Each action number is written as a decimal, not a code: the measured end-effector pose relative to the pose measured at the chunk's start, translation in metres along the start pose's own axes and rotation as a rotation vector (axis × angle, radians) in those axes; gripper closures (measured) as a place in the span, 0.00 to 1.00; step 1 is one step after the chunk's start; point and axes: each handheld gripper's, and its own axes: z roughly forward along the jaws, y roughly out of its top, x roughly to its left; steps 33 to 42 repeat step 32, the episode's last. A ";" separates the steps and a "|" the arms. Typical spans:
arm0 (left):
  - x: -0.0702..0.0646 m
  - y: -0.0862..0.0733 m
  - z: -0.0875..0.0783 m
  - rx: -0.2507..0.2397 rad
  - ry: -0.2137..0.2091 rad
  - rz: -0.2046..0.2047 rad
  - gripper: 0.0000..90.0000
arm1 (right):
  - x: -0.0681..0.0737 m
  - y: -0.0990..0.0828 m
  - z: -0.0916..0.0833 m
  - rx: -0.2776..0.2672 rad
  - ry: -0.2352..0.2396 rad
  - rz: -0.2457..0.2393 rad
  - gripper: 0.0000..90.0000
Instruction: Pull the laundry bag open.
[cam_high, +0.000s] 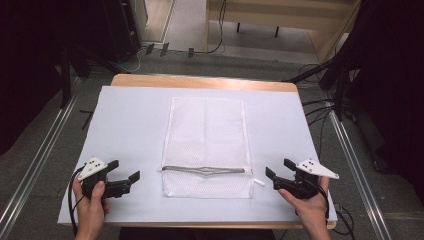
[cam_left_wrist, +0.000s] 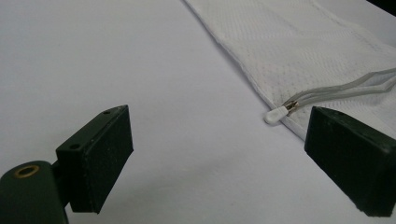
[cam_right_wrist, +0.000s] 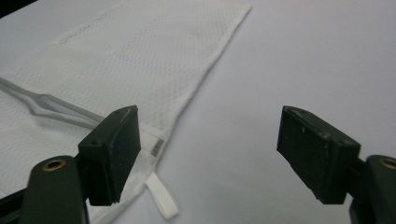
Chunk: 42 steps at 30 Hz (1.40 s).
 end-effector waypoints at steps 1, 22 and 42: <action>0.001 0.000 -0.001 -0.003 -0.004 0.005 0.08 | -0.003 -0.001 -0.001 0.001 -0.009 0.006 0.22; 0.029 -0.003 -0.016 -0.038 0.009 -0.016 0.02 | -0.054 -0.027 -0.030 0.006 -0.085 0.061 0.17; 0.030 -0.003 -0.017 -0.037 0.016 -0.015 0.02 | -0.061 -0.029 -0.033 -0.002 -0.110 0.071 0.17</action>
